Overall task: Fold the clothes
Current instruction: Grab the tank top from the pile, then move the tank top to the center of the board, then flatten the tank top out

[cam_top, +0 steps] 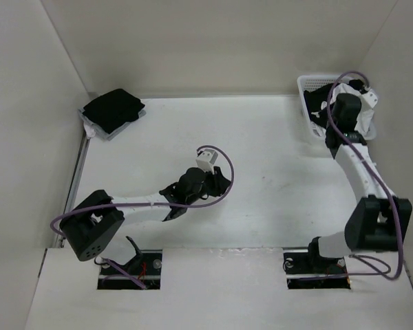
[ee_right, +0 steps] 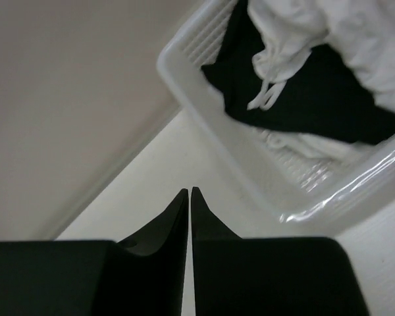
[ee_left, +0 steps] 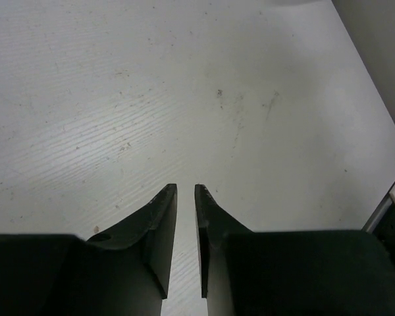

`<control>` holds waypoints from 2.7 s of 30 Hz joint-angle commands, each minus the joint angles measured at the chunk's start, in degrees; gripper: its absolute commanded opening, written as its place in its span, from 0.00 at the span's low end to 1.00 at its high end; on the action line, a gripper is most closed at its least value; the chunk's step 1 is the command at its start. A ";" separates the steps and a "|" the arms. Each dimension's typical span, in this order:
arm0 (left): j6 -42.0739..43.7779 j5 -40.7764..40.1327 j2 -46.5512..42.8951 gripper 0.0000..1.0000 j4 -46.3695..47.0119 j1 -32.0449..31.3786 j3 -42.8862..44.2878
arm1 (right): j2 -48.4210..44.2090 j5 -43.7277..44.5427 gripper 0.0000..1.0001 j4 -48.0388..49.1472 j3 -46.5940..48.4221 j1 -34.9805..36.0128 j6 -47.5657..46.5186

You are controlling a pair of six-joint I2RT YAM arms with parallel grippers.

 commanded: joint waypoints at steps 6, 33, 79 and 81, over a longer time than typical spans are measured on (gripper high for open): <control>0.67 0.71 -0.13 0.43 8.45 1.61 -2.32 | 27.07 3.28 0.51 -8.48 26.79 -14.53 -3.44; -2.67 4.49 5.41 0.44 12.05 3.72 -1.61 | 20.27 -5.16 0.00 8.98 25.16 -15.70 -1.15; -9.35 -11.42 -18.32 0.41 -24.25 17.70 -15.24 | 8.62 -8.08 0.53 3.74 -15.39 65.43 8.08; -9.35 -10.90 -17.97 0.40 -23.89 17.43 -15.24 | 10.47 -6.93 0.53 1.62 -13.71 66.40 7.90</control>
